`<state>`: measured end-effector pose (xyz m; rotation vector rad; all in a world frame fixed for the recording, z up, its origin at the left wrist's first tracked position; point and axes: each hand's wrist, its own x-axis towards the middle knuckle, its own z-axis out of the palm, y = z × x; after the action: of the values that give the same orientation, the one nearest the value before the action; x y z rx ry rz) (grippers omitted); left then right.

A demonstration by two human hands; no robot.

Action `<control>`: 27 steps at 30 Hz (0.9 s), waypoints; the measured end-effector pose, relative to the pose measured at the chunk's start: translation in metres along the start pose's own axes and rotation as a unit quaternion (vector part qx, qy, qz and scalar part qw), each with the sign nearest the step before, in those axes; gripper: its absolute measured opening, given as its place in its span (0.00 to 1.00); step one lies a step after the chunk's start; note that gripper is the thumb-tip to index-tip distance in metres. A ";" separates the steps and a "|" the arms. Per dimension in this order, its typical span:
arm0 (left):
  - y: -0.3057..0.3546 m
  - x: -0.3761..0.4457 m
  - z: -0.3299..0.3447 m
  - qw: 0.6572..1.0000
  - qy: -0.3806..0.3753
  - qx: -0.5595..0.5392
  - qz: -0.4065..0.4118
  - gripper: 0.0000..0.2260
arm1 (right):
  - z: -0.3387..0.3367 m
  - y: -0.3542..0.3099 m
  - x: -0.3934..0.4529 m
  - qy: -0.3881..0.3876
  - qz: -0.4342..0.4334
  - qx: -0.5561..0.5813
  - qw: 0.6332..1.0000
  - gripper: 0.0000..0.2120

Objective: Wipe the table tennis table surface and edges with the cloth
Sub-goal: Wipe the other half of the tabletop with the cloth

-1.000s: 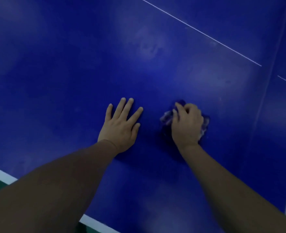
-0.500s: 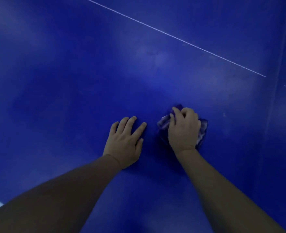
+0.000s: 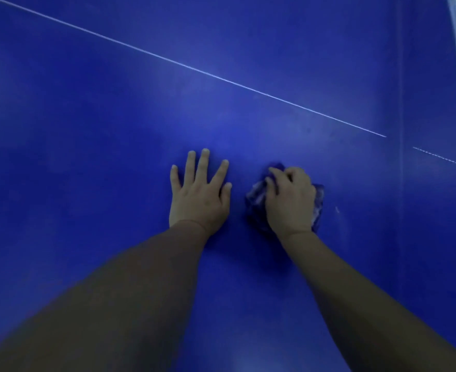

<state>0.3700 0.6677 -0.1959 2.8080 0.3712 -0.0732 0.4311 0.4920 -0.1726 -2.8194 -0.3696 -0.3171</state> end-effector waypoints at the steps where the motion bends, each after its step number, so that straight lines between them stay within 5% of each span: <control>1: 0.000 0.001 0.000 1.000 -0.005 0.004 0.006 0.26 | -0.005 0.007 -0.007 0.011 0.014 -0.008 1.000 0.11; 5: 0.001 0.000 0.001 1.000 -0.013 0.015 0.012 0.26 | -0.011 -0.002 -0.049 -0.015 -0.064 0.011 0.998 0.12; 9: 0.001 0.002 -0.003 1.000 -0.011 0.017 0.009 0.25 | 0.009 -0.021 0.011 -0.030 -0.116 0.031 0.992 0.10; 11: 0.001 0.002 -0.003 1.000 -0.019 0.016 0.006 0.25 | 0.016 -0.017 0.047 -0.017 -0.065 0.028 0.997 0.10; 15: 0.000 0.003 -0.006 0.999 -0.048 0.011 0.005 0.26 | 0.019 -0.001 0.068 -0.008 0.168 -0.026 0.985 0.14; 17: 0.001 0.002 -0.008 0.999 -0.045 0.002 0.001 0.25 | 0.017 -0.007 0.062 -0.003 0.092 -0.029 0.995 0.11; 20: 0.012 0.010 -0.014 0.998 -0.020 -0.034 -0.042 0.21 | 0.019 -0.012 0.065 -0.032 -0.142 0.030 0.989 0.10; 22: 0.031 0.033 -0.016 0.995 0.011 -0.062 -0.083 0.15 | 0.024 -0.009 0.090 -0.035 -0.204 0.039 0.978 0.09; 27: 0.087 0.093 -0.004 0.983 0.033 -0.108 -0.146 0.17 | 0.044 0.007 0.141 -0.014 -0.009 -0.002 1.000 0.10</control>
<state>0.4822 0.6117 -0.1750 2.5273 0.7589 -0.0024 0.5742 0.5301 -0.1804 -2.8290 -0.4019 -0.2836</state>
